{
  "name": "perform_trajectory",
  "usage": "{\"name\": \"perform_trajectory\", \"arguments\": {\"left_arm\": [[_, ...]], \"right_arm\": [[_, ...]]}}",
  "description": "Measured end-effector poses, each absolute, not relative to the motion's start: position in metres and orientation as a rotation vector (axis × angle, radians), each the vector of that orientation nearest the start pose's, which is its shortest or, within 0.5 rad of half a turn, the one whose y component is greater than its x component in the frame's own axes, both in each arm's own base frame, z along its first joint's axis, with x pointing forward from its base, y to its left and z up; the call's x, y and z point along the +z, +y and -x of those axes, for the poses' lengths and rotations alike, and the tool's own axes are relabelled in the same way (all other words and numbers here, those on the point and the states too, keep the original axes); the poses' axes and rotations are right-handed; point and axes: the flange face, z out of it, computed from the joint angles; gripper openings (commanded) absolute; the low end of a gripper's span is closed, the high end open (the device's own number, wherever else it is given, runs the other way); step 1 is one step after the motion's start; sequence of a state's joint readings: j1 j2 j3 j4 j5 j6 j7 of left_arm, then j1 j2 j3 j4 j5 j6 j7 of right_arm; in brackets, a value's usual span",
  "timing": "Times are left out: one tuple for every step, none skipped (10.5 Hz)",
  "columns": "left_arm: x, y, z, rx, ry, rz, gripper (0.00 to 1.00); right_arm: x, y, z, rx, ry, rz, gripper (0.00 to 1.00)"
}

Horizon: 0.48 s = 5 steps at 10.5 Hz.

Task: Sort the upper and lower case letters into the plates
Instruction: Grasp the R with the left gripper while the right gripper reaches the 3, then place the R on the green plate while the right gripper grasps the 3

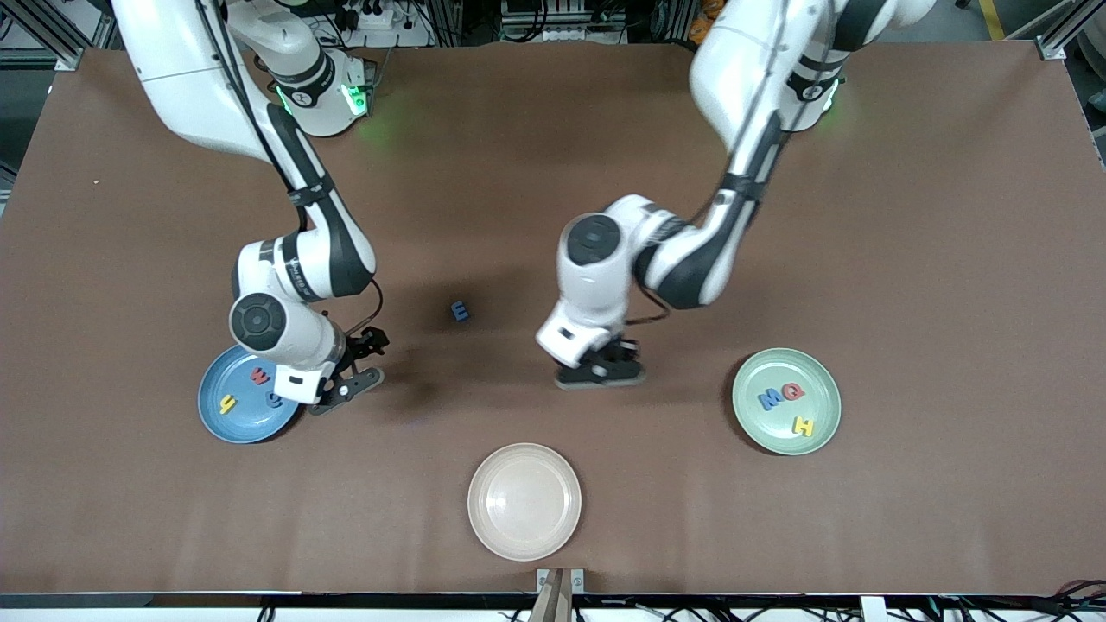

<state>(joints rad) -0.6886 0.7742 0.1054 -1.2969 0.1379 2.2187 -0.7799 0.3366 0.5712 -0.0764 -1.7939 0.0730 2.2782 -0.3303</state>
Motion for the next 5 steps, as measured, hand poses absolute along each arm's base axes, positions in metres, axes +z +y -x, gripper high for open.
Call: {"name": "perform_trajectory", "arguments": {"left_arm": [[0.309, -0.383, -0.649, -0.313, -0.145, 3.043, 0.0], [0.311, -0.329, -0.671, -0.254, -0.116, 3.034, 0.0], [0.307, -0.281, -0.684, -0.203, -0.079, 3.032, 0.0], [0.296, -0.244, -0.689, -0.147, -0.045, 3.027, 0.0], [0.285, -0.217, -0.688, -0.093, -0.019, 3.018, 0.04]], "right_arm": [[0.223, 0.176, -0.617, 0.111, -0.862, 3.004, 1.0], [0.218, 0.184, -0.606, 0.101, -0.848, 3.009, 1.0], [0.215, 0.199, -0.592, 0.106, -0.822, 3.018, 1.0], [0.212, 0.221, -0.577, 0.106, -0.82, 3.021, 1.0], [0.212, 0.24, -0.565, 0.098, -0.837, 3.017, 1.0]]}}
